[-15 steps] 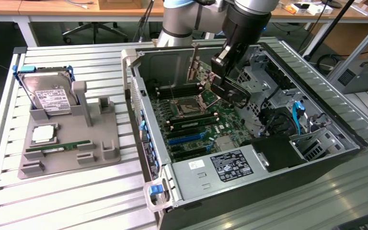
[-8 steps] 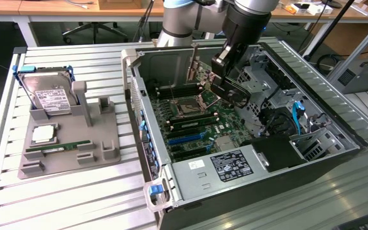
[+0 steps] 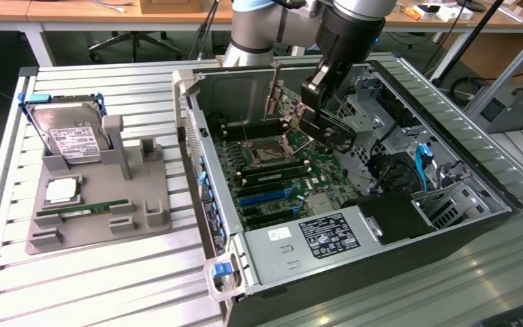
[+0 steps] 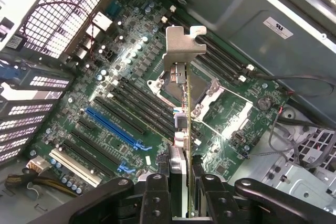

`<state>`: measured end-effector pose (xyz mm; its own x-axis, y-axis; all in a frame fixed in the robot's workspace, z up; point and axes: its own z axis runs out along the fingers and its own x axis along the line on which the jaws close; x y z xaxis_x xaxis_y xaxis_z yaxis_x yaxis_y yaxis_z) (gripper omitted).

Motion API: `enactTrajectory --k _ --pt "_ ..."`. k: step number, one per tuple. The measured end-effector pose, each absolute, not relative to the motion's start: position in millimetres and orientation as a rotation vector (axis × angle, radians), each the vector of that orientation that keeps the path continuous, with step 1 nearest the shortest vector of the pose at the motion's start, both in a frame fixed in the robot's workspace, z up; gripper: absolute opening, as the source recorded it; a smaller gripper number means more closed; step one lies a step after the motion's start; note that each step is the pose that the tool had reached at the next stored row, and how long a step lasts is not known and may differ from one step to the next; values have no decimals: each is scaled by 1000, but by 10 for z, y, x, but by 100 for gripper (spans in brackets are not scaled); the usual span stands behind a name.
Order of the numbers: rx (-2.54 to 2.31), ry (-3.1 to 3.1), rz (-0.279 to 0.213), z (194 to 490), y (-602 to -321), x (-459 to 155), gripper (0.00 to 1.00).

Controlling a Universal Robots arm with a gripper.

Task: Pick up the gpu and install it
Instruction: 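Insert the gpu into the slot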

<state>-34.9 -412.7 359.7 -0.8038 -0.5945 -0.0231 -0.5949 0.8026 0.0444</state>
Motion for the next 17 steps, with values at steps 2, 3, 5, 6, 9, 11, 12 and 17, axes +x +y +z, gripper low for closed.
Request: enactTrajectory --k 2,3,5,6,9,11,12,17 --pt "-989 2973 77 3597 -4127 -349 27" --pt "-992 2972 77 3597 -4127 -349 27" --pt "-998 2970 78 3597 -4127 -349 27" --pt "-1002 2968 77 3597 -4127 -349 27" --pt "-1012 2965 78 3597 -4127 -349 27" --pt "-1018 2963 78 3597 -4127 -349 27" --pt "-1021 2962 78 3597 -4127 -349 27" --pt "-1037 2957 78 3597 -4127 -349 27"
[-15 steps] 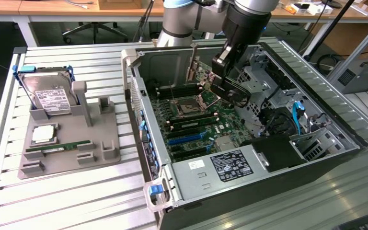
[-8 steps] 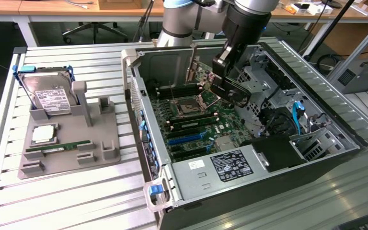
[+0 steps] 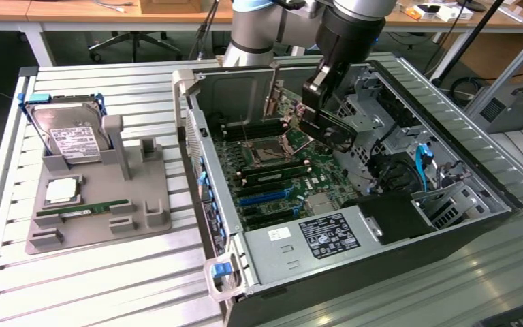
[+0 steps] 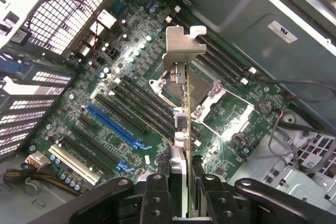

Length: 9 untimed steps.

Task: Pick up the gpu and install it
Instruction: 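Insert the gpu into the slot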

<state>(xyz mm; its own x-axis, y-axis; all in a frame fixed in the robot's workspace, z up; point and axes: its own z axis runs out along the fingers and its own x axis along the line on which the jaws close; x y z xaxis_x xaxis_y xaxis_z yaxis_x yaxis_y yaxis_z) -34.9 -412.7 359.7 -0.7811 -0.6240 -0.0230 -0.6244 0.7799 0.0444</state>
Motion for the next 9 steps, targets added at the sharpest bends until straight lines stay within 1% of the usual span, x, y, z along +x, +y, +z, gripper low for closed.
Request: enactTrajectory --k 9 --pt "-1067 2947 78 3596 -4127 -349 27"
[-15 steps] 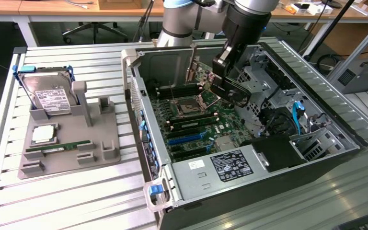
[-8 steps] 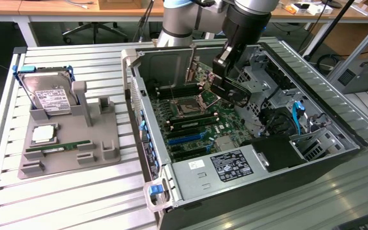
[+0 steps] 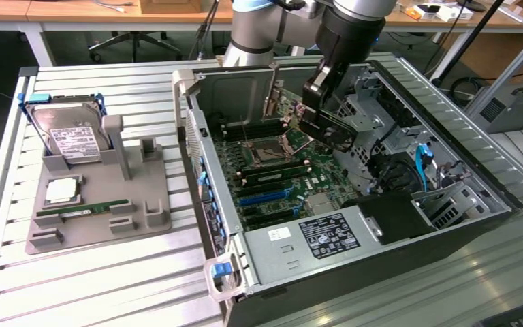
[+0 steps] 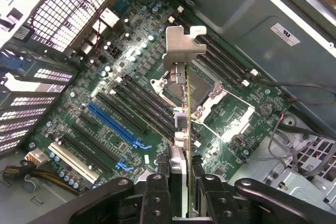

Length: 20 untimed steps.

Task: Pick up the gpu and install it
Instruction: 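Insert the gpu into the slot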

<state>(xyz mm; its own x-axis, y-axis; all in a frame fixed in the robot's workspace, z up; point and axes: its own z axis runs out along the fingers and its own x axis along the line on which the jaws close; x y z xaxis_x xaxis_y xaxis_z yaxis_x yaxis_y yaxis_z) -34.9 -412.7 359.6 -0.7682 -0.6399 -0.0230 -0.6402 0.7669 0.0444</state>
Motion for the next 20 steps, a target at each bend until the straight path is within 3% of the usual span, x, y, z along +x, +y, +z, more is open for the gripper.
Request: enactTrajectory --k 20 --pt "-1142 2920 78 3594 -4127 -349 27"
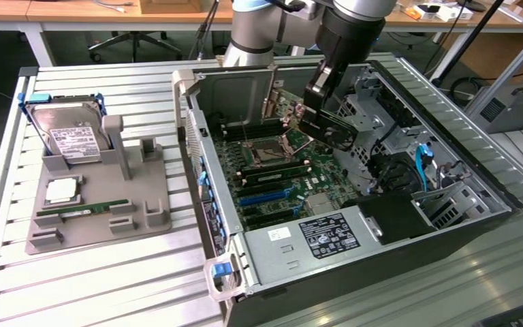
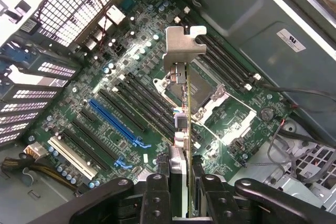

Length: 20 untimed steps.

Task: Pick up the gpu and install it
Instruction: 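Insert the gpu into the slot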

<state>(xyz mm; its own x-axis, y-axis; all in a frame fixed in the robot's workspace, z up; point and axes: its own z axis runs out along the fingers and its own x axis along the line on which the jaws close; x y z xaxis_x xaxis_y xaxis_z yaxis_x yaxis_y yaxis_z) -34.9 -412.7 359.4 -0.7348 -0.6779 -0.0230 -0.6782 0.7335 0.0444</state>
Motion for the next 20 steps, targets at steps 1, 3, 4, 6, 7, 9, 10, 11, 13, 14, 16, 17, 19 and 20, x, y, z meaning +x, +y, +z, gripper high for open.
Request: enactTrajectory --k 1,3,4,6,7,9,10,11,13,14,16,17,19,20 --pt "-1147 2918 78 3594 -4127 -349 27" --pt "-1155 2915 78 3594 -4127 -349 27" --pt "-1158 2914 78 3594 -4127 -349 27" --pt "-1164 2912 78 3593 -4127 -349 27" --pt "-1167 2911 78 3593 -4127 -349 27" --pt "-1176 2907 78 3593 -4127 -349 27" --pt "-1179 2906 78 3593 -4127 -349 27" --pt "-1182 2905 78 3593 -4127 -349 27" --pt "-1190 2902 78 3593 -4127 -349 27" --pt "-1193 2900 78 3593 -4127 -349 27" --pt "-1201 2897 78 3592 -4127 -349 27" --pt "-1204 2896 78 3592 -4127 -349 27" --pt "-1211 2893 78 3592 -4127 -349 27" --pt "-1214 2892 78 3592 -4127 -349 27"
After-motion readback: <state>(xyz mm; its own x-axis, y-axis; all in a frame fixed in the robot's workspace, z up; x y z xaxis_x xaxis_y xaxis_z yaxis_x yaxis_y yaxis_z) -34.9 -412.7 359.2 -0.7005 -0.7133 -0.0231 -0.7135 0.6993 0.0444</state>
